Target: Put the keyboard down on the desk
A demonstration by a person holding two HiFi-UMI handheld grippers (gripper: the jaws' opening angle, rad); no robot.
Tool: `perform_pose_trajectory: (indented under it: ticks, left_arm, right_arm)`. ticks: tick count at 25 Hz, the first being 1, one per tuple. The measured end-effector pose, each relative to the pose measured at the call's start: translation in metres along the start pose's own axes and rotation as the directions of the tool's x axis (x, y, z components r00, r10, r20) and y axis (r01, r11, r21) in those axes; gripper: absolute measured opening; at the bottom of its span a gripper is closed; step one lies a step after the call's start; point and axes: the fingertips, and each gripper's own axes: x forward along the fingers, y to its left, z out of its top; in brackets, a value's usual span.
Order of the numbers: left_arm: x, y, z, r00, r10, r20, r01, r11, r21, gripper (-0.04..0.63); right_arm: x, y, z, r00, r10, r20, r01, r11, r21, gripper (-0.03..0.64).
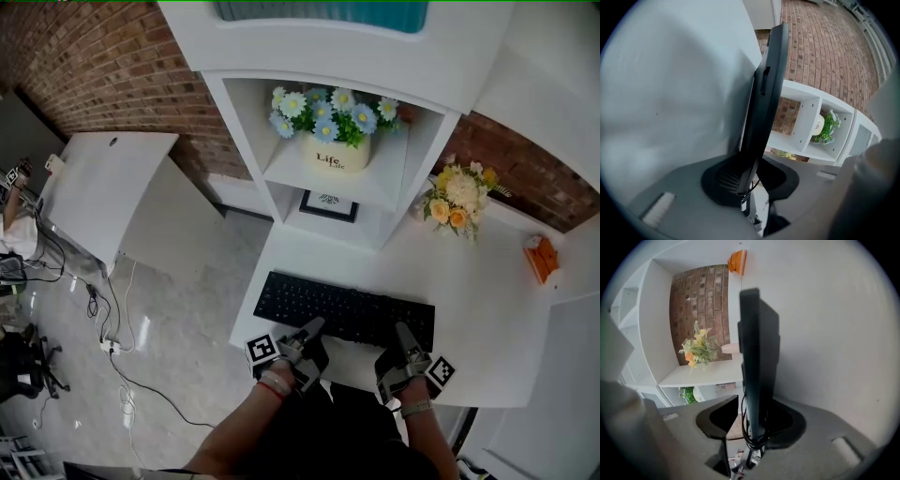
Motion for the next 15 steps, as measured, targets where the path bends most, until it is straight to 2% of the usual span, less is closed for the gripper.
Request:
perform_pose_trajectory:
  ticks: [4, 10, 15]
  left_arm:
    - [0.0, 0.001, 0.001, 1.0, 0.016, -0.005, -0.016, 1.0, 0.006, 0.077]
    - [-0.001, 0.011, 0.005, 0.999, 0.047, -0.015, -0.046, 0.999, 0.024, 0.072]
    - [-0.001, 0.015, 0.006, 0.997, 0.074, -0.021, -0.074, 0.997, 0.029, 0.074]
  right_arm:
    - [-0.006, 0.001, -0.007, 1.0, -0.01, -0.016, 0.01, 1.0, 0.011, 0.167]
    - [-0.017, -0.001, -0.015, 0.995, -0.076, -0.061, 0.075, 0.997, -0.008, 0.192]
    - [-0.025, -0.004, -0.024, 0.989, -0.114, -0.09, 0.117, 0.993, 0.024, 0.193]
